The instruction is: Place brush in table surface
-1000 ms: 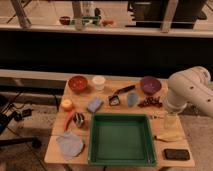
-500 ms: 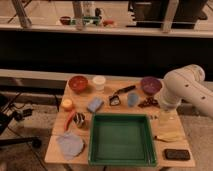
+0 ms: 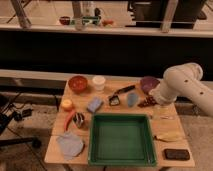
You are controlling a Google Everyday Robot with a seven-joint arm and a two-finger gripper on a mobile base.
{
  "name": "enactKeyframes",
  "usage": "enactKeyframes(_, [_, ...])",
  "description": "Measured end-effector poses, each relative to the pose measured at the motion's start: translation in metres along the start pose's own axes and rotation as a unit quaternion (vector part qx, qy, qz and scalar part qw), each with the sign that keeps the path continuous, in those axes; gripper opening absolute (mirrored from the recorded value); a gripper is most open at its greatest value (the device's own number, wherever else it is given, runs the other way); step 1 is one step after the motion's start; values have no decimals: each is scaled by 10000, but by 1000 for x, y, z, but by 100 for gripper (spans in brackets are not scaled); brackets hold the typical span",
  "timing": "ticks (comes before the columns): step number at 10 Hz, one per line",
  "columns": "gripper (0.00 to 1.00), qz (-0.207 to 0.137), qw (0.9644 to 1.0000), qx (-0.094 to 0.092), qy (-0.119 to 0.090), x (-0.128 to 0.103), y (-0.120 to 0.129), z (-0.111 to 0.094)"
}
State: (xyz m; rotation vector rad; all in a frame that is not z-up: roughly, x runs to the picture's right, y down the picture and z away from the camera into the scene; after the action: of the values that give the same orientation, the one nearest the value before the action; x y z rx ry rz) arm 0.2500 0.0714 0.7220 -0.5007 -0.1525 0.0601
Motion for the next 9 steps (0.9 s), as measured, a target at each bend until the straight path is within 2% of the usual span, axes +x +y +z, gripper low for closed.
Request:
enactKeyframes(1, [80, -101, 9997, 79, -185, -4, -15, 9])
enactKeyframes(2, [80, -246, 9993, 157, -244, -10, -26, 15])
enactKeyframes(3, [80, -544, 9977, 290, -295, -25, -41, 26])
enactKeyframes(4, [80, -803, 9957, 399, -230, -31, -48, 31])
enactKeyframes(5, [80, -1294, 9903, 511, -37, -45, -55, 39])
enactKeyframes(7, [80, -1712, 9834, 586, 134, -58, -60, 43])
enactKeyframes(9, [80, -1713, 9833, 588, 152, -56, -60, 43])
